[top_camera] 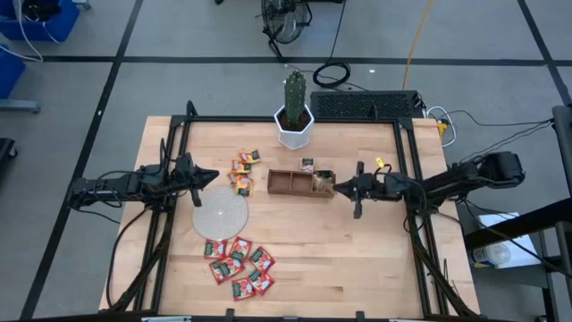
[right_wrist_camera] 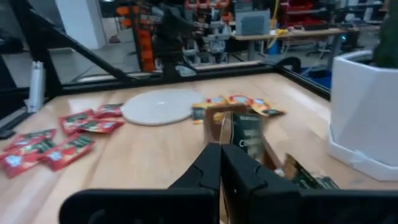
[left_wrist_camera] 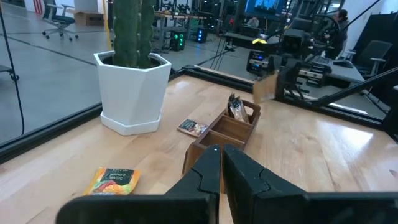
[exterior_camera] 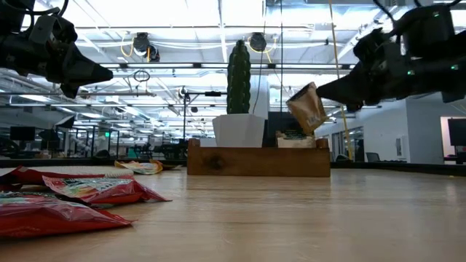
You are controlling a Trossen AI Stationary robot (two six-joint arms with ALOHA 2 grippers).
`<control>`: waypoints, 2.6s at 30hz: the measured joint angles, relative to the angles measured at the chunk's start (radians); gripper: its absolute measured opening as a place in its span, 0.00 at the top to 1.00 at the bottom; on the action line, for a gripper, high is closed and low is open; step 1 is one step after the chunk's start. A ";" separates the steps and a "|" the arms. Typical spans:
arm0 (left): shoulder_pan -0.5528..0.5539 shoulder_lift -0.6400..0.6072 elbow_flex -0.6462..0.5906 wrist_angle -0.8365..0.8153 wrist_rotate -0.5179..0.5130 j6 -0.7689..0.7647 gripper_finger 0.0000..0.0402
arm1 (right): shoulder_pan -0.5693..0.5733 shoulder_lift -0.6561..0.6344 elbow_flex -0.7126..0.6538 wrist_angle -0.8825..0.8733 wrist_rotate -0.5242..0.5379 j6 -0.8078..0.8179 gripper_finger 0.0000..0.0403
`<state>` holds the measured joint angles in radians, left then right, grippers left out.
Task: Pick & Place Tea
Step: Put the brown tea bag into the right section of the wooden organizer
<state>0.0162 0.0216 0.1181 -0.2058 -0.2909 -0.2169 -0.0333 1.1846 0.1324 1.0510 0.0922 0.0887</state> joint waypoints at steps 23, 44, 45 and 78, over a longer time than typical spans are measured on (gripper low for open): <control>0.000 0.000 0.000 0.000 0.000 0.000 0.95 | -0.073 0.342 0.145 0.080 -0.014 -0.038 1.00; 0.000 0.000 0.000 0.000 0.000 0.000 0.95 | 0.018 0.343 0.144 0.032 0.230 -0.176 1.00; 0.000 0.000 0.000 0.000 0.000 0.000 0.95 | 0.030 0.343 0.144 0.060 0.250 -0.195 1.00; 0.000 0.000 0.000 0.000 0.001 0.000 0.95 | 0.048 0.492 0.879 -1.316 0.299 0.046 1.00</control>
<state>0.0162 0.0219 0.1184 -0.2058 -0.2897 -0.2169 0.0143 1.6762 1.0111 -0.2654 0.3912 0.1348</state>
